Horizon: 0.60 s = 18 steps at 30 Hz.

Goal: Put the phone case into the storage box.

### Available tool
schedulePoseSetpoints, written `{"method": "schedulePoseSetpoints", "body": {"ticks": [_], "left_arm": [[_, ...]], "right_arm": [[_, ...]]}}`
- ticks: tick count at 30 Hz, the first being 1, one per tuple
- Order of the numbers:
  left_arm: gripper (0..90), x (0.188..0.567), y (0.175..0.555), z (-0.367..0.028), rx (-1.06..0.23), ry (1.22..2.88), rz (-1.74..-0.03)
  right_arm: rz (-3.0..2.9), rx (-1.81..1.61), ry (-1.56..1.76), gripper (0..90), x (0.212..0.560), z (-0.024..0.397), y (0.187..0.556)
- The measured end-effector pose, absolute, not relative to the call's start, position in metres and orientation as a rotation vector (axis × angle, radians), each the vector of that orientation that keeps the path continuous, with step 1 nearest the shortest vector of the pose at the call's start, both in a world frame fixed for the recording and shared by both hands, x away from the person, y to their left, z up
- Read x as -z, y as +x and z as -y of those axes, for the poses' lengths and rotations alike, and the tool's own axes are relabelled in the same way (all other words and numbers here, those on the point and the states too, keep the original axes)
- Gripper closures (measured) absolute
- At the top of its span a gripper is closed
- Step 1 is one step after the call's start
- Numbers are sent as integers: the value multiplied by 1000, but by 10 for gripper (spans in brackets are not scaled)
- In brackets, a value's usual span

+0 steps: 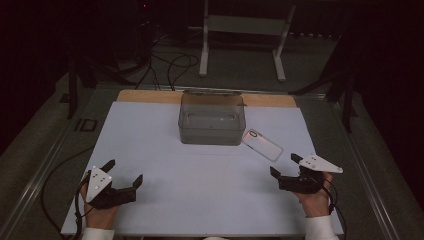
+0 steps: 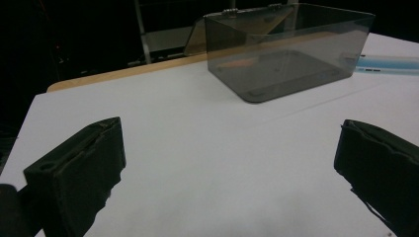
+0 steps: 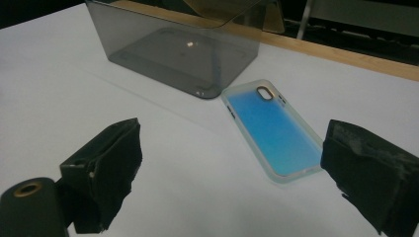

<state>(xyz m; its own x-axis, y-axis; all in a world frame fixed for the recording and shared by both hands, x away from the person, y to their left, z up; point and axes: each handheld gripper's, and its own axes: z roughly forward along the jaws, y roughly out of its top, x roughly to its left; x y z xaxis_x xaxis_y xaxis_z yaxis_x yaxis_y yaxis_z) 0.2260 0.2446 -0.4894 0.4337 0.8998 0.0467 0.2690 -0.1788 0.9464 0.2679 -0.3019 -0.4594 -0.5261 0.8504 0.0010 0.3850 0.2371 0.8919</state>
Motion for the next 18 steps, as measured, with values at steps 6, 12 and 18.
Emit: {"method": "schedulePoseSetpoints", "body": {"ticks": [6, 12, 18], "left_arm": [[4, 490, 226, -243, -794, 1697, -1025], [4, 490, 227, -243, -794, 1700, -1027], [4, 490, 227, -243, -793, 1702, -1025]], "right_arm": [[-2020, -1219, 1131, 87, 454, 299, 274], [-2012, -1199, 1156, 87, 449, 298, 279], [-2007, -1180, 1166, 87, 443, 297, 285]]}}
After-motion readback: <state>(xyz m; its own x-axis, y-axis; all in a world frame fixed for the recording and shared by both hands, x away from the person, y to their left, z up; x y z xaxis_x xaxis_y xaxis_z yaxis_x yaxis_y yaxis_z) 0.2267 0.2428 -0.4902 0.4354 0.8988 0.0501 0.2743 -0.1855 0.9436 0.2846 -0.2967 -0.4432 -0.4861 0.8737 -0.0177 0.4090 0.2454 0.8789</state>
